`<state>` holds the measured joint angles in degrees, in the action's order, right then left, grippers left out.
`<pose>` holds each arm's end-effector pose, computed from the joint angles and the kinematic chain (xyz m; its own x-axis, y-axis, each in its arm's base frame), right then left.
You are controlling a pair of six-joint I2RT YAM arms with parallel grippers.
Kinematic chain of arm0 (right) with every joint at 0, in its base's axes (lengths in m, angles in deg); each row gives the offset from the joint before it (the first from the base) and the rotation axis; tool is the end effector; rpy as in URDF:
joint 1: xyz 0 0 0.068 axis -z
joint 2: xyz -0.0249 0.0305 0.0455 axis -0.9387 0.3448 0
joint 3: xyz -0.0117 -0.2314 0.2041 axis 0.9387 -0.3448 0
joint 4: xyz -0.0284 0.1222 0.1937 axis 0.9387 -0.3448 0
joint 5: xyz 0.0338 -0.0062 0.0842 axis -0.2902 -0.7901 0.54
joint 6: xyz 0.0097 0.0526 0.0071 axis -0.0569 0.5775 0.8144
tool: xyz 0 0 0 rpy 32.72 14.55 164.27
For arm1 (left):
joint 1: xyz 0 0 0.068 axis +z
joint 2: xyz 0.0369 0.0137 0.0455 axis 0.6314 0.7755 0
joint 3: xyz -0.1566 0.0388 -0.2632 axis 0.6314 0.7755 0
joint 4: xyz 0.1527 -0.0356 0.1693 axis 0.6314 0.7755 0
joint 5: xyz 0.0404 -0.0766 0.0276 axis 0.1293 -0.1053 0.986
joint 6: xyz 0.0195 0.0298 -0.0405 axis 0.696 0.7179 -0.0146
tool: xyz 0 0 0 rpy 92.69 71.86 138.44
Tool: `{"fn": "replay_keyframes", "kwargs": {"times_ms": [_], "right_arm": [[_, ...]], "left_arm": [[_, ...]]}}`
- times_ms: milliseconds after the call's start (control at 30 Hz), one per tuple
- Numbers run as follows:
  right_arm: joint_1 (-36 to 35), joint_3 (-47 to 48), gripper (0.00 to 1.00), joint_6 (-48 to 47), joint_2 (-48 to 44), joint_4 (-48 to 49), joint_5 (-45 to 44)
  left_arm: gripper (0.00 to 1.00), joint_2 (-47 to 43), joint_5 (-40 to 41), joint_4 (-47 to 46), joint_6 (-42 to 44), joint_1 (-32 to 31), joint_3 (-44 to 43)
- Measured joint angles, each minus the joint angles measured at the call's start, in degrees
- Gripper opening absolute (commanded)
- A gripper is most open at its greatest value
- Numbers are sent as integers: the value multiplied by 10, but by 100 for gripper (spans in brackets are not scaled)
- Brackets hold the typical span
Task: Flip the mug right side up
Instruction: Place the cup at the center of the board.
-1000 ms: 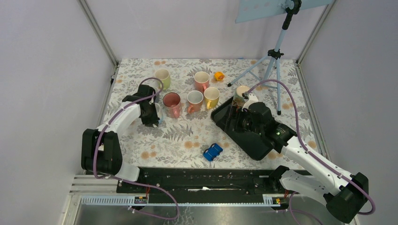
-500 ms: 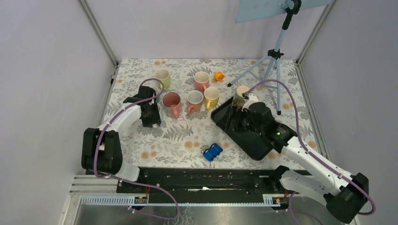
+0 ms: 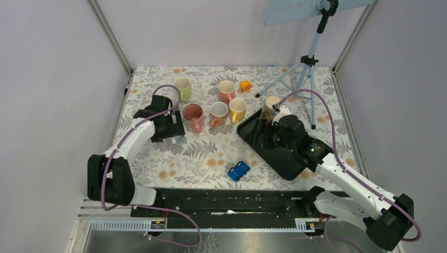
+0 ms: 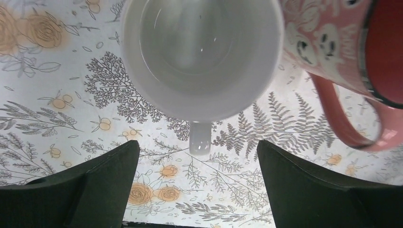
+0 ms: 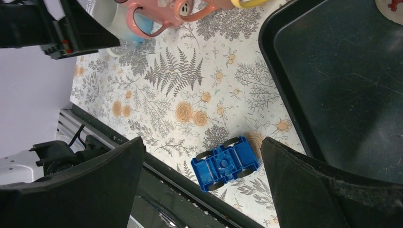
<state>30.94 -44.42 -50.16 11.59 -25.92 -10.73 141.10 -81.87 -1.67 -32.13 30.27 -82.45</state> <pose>0.1254 0.1044 0.3336 -0.6567 0.2178 -0.7220 -0.3588 0.7518 0.5532 0.2272 -0.0335 0.2773 -0.8841 -0.2660 -0.3842 -0.2407 0.9639 -0.1135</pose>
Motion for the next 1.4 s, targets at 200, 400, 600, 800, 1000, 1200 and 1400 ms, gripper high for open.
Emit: {"fn": "replay_keyframes", "kwargs": {"times_ms": [200, 400, 600, 800, 1000, 1200, 1400], "right_arm": [[0, 5, 100, 2, 12, -9, -17], [0, 16, 100, 5, 13, -19, -63], [0, 25, 100, 9, 14, -27, -107], [0, 39, 100, 12, 14, -30, -143], [0, 42, 100, 12, 14, -37, -168], [0, 61, 100, 5, 23, -43, -184], [23, 86, 100, -14, 38, -46, -193]], "left_arm": [[99, -56, -1, 14, 5, 0, -28], [99, -89, -11, 19, 23, -2, -69], [99, -117, -24, 22, 32, -37, -98], [99, -139, -49, 16, 31, -98, -113], [99, -141, -60, 1, 21, -169, -116], [99, -133, -63, -21, 13, -231, -120], [99, -117, -67, -43, 10, -268, -127]]}}
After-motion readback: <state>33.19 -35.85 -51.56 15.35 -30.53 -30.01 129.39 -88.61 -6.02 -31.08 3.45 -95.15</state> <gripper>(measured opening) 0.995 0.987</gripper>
